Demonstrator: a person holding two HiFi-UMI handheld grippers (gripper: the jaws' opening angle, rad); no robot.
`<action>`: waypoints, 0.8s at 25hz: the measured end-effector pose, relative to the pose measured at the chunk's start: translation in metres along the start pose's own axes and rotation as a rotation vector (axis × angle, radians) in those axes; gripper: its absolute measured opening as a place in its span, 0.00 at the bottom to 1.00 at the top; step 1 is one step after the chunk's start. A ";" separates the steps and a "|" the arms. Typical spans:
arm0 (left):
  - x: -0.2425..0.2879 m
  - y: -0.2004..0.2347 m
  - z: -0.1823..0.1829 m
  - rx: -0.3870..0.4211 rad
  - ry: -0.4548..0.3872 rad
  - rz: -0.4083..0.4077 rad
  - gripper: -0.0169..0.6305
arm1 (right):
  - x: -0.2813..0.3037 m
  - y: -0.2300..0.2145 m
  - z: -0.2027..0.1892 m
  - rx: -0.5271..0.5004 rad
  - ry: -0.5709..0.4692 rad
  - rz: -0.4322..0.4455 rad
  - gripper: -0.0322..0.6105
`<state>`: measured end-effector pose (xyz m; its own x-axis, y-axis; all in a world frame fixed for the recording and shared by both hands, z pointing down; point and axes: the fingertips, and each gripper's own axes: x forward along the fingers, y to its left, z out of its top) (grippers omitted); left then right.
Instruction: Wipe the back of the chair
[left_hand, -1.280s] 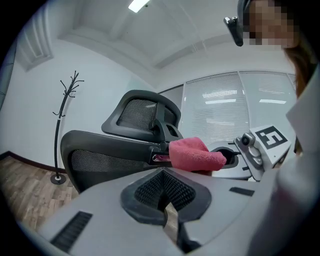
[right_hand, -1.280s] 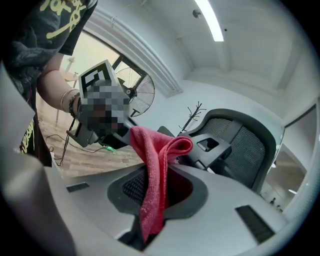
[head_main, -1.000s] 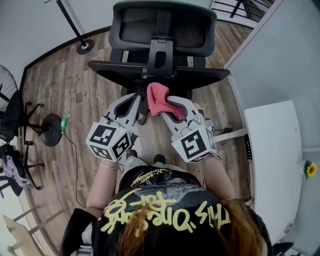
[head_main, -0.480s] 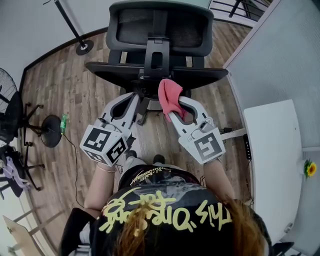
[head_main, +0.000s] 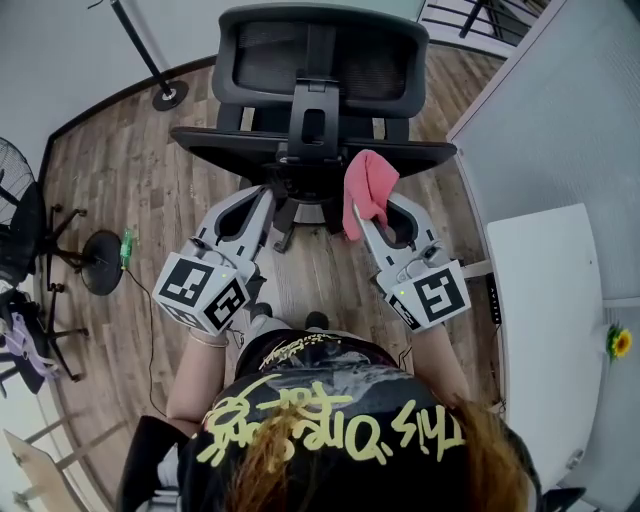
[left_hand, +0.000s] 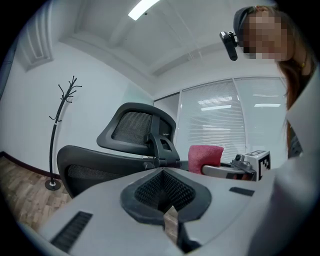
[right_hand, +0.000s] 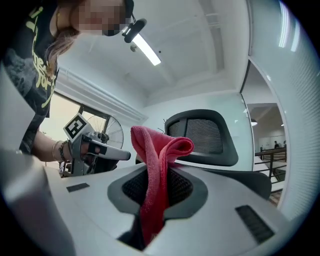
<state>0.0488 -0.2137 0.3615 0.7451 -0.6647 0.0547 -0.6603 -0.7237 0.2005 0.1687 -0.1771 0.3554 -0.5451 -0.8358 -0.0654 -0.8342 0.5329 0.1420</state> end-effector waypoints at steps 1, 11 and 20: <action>0.000 0.000 0.001 0.001 -0.001 0.000 0.02 | -0.001 -0.003 0.001 0.020 -0.009 -0.011 0.15; 0.004 0.004 0.000 0.001 -0.010 0.006 0.01 | -0.010 -0.024 0.000 0.091 -0.041 -0.085 0.15; 0.008 0.009 -0.002 0.012 0.001 0.011 0.01 | -0.008 -0.032 -0.003 0.083 -0.029 -0.126 0.15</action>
<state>0.0491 -0.2255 0.3662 0.7380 -0.6723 0.0581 -0.6694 -0.7185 0.1886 0.1999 -0.1881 0.3548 -0.4368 -0.8933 -0.1059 -0.8996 0.4340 0.0490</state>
